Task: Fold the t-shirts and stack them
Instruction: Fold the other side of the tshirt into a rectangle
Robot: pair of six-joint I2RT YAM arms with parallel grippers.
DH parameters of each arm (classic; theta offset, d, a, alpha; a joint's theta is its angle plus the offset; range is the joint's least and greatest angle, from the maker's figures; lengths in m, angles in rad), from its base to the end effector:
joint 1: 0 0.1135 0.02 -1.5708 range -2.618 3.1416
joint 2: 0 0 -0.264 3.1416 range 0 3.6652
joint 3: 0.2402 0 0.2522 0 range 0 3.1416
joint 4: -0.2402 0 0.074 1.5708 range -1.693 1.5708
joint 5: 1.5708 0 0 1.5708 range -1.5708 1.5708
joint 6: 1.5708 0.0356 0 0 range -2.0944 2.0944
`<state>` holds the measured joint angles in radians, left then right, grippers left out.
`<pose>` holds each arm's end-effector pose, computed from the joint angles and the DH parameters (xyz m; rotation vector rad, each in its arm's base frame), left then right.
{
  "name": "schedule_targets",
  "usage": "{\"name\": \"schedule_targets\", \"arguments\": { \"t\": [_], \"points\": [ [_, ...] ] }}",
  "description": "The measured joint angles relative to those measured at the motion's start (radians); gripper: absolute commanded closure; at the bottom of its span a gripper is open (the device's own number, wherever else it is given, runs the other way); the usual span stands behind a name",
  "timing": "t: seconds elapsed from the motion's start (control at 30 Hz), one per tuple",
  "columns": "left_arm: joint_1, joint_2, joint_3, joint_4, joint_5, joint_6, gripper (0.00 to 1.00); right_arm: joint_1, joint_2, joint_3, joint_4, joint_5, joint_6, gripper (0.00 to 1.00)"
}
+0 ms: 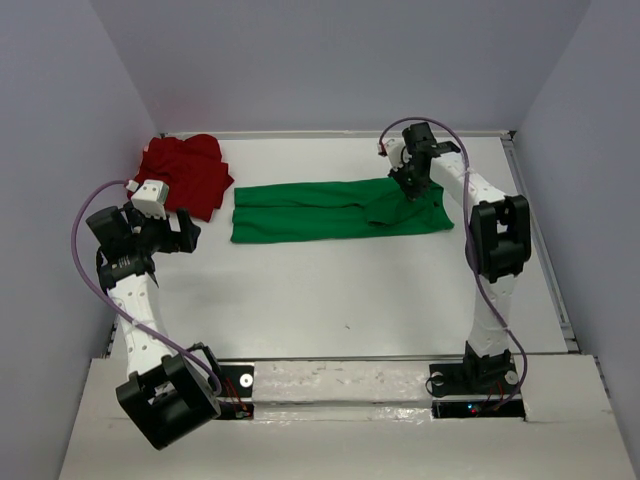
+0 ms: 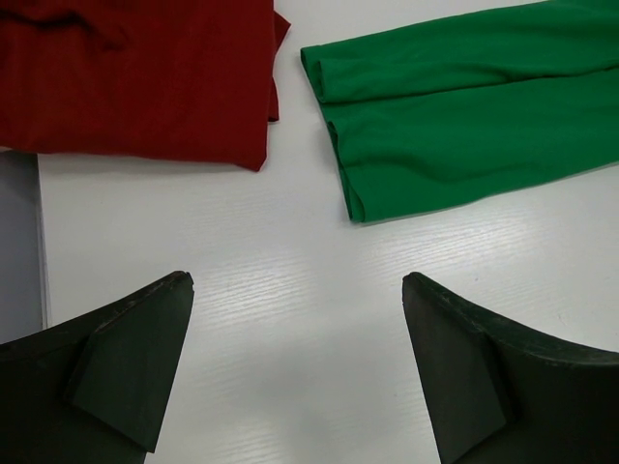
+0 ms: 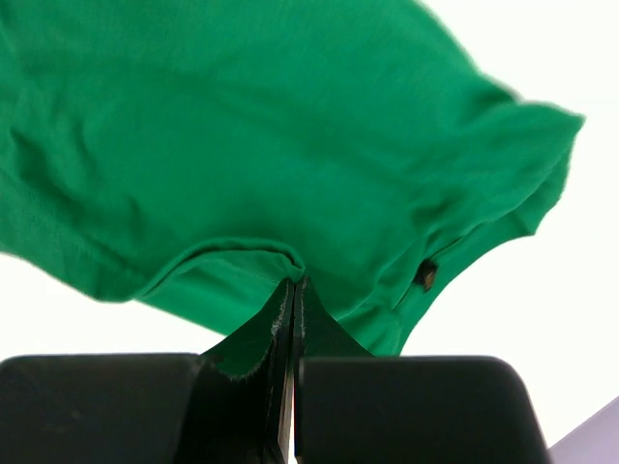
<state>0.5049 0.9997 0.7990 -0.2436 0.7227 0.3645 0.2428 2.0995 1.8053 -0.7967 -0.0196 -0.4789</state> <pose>0.2041 0.0859 0.3023 0.3106 1.8760 -0.1421 0.4421 0.1102 0.2306 -0.9459 2.4886 -0.0508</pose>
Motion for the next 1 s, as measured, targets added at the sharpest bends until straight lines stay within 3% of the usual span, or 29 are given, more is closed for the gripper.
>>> {"name": "schedule_targets", "arguments": {
  "t": [0.97, 1.0],
  "points": [
    [-0.015, -0.009, 0.000, 0.000, 0.007, 0.000, 0.01, 0.000, -0.121, -0.253, -0.061, 0.002, -0.033, 1.00],
    [-0.015, -0.009, 0.001, 0.000, 0.007, 0.000, 0.01, 0.000, -0.117, -0.253, -0.057, 0.002, -0.034, 0.84]
  ]
}}
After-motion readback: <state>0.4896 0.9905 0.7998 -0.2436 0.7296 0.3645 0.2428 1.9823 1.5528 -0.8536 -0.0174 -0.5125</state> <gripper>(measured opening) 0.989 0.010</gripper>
